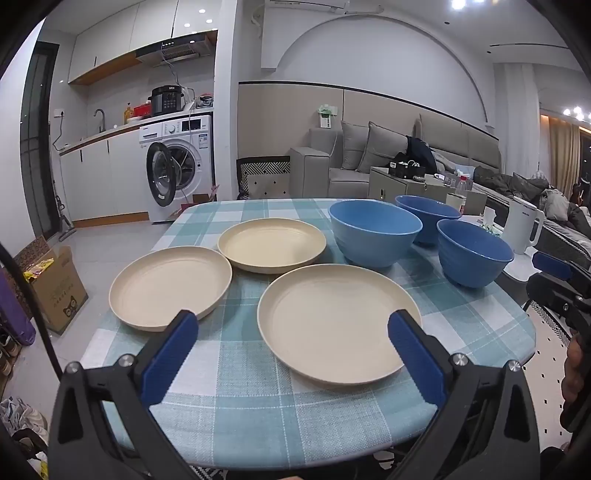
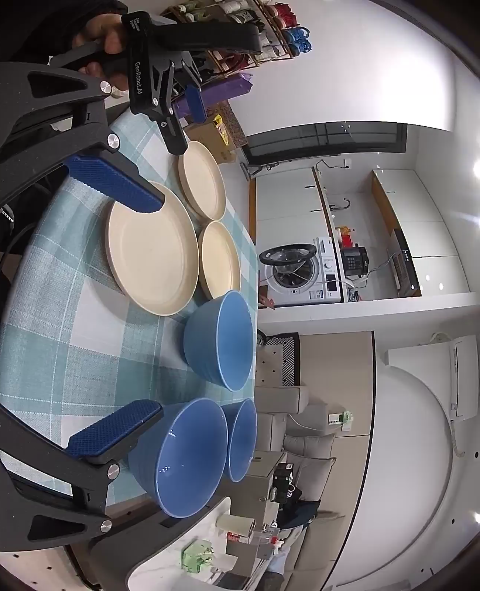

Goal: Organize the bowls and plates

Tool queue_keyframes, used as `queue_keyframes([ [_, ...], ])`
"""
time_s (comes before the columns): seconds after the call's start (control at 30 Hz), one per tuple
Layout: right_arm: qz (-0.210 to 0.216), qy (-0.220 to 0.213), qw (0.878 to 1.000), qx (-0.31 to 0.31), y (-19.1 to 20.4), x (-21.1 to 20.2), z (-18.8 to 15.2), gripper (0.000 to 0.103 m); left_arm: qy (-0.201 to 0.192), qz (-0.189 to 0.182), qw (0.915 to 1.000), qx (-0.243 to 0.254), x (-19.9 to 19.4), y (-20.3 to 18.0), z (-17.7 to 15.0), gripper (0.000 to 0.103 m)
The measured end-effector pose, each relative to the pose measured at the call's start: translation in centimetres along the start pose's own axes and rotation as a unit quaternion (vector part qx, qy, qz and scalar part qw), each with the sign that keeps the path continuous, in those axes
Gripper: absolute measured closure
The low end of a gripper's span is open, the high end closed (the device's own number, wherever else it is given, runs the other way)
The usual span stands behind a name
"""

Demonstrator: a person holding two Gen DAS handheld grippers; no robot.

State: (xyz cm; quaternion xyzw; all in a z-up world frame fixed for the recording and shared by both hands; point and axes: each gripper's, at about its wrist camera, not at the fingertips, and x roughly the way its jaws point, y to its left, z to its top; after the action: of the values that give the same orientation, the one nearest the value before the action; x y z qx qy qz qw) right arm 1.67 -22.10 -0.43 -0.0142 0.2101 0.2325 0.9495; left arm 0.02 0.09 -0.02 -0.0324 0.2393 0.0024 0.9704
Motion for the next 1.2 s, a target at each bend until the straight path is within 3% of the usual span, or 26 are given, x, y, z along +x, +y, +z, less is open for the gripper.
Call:
queue_keyframes([
  [1.2, -0.005, 0.001, 1.0, 0.006, -0.5, -0.2, 0.1, 0.0, 0.005, 0.005, 0.9998, 0.017, 0.6, -0.2, 0.4, 0.0],
])
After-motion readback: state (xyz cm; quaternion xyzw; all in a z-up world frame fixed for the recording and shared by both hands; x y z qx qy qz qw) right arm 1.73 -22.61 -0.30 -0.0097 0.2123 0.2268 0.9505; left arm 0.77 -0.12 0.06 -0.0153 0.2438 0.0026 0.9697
